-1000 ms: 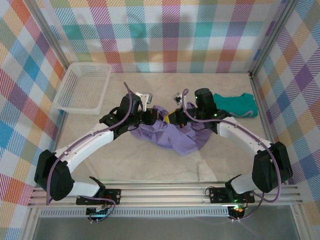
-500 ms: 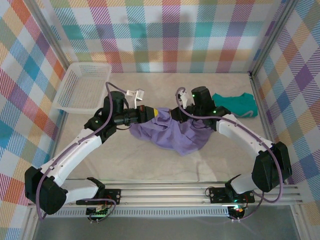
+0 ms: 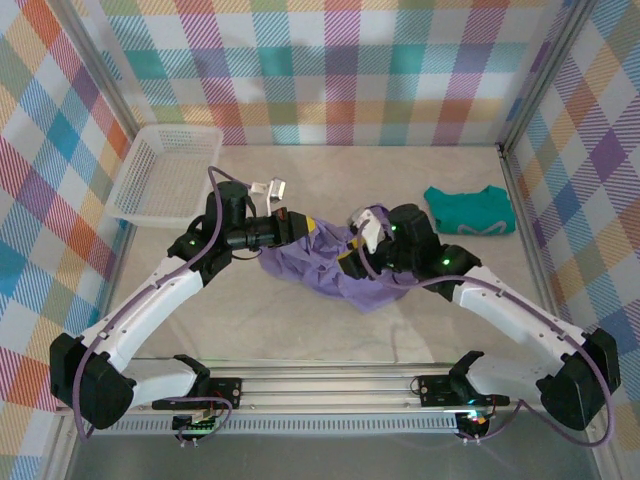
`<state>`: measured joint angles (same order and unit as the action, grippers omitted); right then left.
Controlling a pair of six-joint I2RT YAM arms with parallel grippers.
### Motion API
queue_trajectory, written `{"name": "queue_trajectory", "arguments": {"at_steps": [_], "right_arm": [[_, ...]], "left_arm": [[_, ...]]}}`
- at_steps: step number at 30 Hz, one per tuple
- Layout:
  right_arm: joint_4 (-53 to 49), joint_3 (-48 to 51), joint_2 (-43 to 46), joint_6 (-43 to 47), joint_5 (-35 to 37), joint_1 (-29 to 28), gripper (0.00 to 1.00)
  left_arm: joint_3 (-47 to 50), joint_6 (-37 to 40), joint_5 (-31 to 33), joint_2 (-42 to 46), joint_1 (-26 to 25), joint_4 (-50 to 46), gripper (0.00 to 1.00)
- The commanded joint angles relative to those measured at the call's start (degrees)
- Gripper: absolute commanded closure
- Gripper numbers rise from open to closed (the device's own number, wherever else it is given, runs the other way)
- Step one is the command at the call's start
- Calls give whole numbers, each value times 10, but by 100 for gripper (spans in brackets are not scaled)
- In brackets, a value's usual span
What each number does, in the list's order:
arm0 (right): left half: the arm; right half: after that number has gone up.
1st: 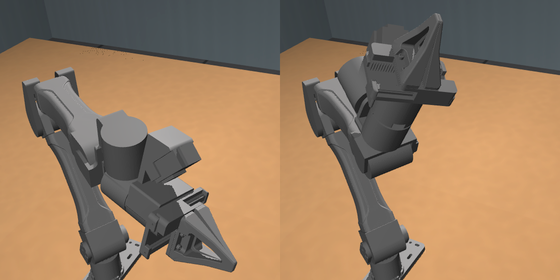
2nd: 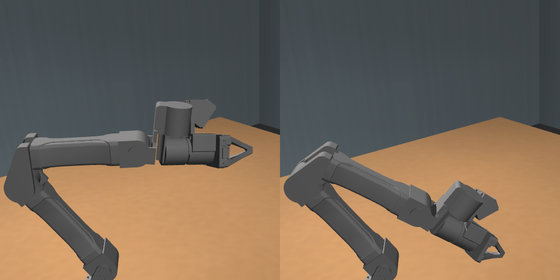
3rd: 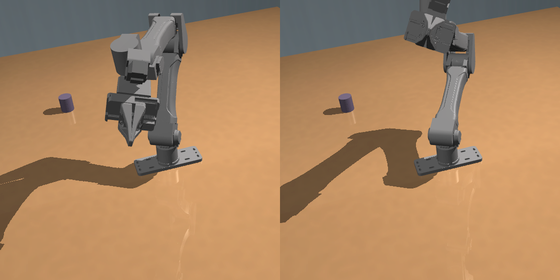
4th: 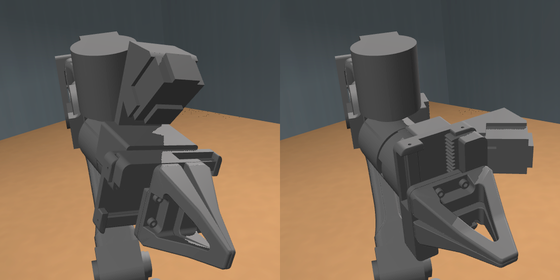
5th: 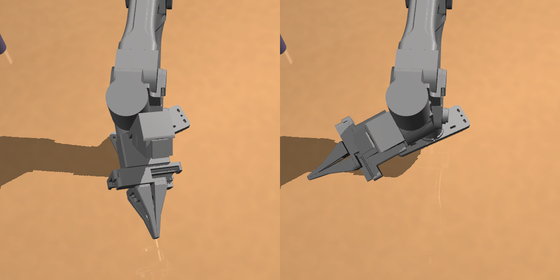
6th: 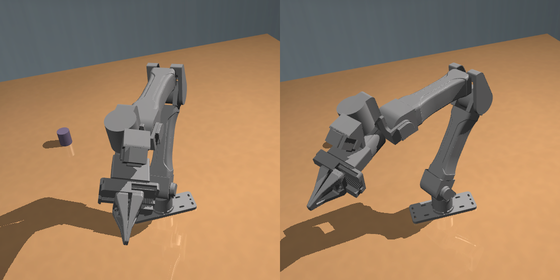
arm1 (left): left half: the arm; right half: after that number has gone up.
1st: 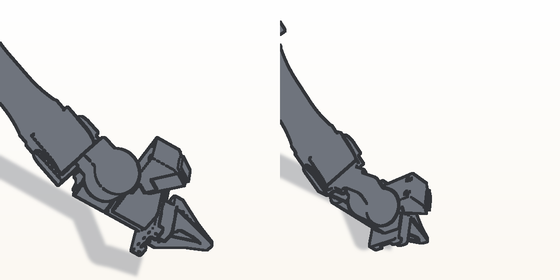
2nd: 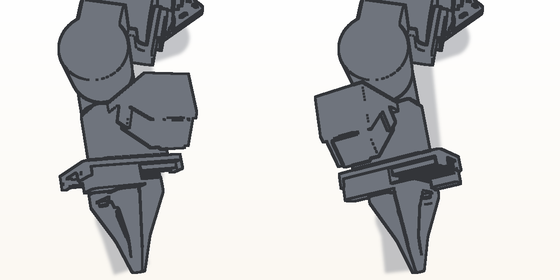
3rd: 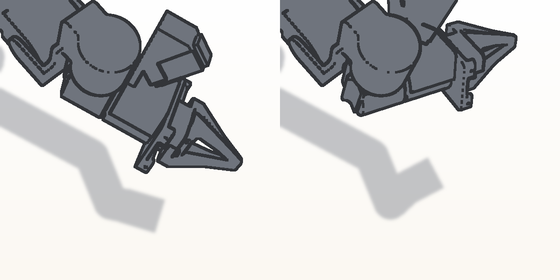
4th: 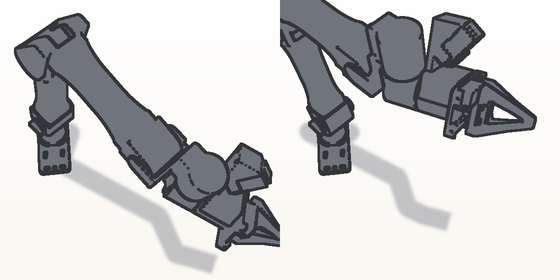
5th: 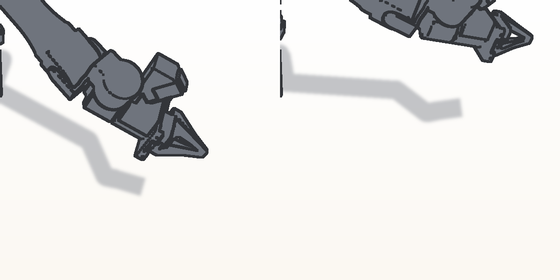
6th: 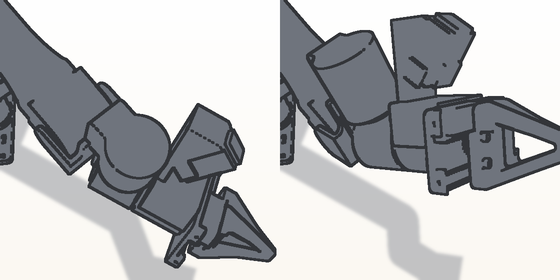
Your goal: Fold the inside-out t-shirt
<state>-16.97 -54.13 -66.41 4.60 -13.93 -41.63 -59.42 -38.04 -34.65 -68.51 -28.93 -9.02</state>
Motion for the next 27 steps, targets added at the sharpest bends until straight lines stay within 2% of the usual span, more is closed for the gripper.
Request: {"name": "queue_trajectory", "arguments": {"at_steps": [1,4,10,14,21,23,27], "right_arm": [[48,-3,-28,60,2,-34,51],[63,-17,-47,73,22,-54,51],[56,-62,-106,80,71,-57,51],[57,-77,-131,80,76,-58,52],[61,-55,-101,55,57,-52,88],[67,-31,-71,40,22,-42,92],[113,29,-4,6,-60,-19,95]], "left_arm": [[-5,-5,-1,-2,7,1,100],[-5,-5,3,-2,6,0,100],[-5,-6,2,-4,6,4,100],[-8,-2,2,-5,6,0,100],[-7,0,35,3,15,-16,100],[-3,-9,37,4,27,-12,100],[12,-40,29,5,57,13,100]]}}
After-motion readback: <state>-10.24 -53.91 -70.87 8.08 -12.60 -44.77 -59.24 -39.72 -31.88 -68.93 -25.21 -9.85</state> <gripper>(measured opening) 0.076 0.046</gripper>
